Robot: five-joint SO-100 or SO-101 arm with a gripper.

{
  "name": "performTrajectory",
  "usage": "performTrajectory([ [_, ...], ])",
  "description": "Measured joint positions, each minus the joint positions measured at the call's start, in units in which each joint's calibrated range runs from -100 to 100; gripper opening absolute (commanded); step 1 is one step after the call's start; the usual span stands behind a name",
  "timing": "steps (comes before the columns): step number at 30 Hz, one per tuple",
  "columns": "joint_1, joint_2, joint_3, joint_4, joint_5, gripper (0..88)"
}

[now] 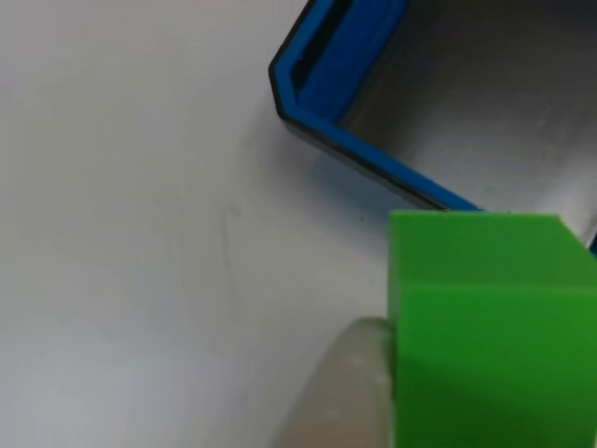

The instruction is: Pick up green cube and drop it in the blue box

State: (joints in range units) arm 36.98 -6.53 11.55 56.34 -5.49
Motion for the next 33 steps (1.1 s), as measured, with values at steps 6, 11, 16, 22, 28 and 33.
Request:
performTrajectory([
  [6,2.2,9.7,-12.4,0.0,1.8,6.0],
  [11,2.9,18.6,-21.0,0.0,1.9,6.0],
  [16,3.1,24.1,-26.2,0.0,1.9,6.0],
  [22,4.3,29.4,-33.7,0.0,1.9,6.0],
  [28,5.4,32.9,-36.0,0.0,1.9,6.0],
  [33,6.9,33.0,-36.0,0.0,1.9,6.1],
])
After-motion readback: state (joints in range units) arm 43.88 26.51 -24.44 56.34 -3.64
